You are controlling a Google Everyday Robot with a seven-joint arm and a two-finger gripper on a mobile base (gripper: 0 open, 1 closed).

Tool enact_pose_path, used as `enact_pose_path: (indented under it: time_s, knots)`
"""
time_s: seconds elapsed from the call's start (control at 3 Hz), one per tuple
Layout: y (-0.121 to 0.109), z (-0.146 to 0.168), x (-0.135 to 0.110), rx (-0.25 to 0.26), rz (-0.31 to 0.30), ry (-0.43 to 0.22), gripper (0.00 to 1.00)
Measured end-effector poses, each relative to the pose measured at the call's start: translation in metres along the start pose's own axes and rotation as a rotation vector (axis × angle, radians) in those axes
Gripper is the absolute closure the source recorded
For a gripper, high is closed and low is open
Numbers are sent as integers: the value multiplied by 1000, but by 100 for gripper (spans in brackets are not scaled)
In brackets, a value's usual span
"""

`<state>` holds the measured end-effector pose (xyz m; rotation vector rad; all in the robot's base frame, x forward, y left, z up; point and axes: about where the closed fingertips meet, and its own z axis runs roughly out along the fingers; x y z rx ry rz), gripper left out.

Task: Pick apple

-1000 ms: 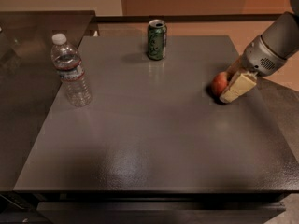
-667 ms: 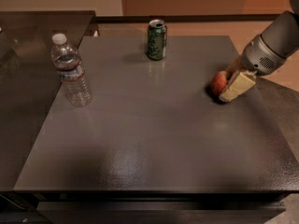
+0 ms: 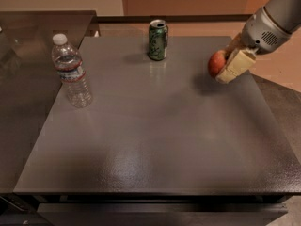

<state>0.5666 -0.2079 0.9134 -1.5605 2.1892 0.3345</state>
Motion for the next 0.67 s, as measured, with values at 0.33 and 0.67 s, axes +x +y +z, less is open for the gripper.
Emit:
enact_pose_path:
  time_s: [0.33,0.67]
  knots:
    - [-5,-55,-65,53,-69,-61,100]
    - [-7,-54,-67,57,-69,-66,100]
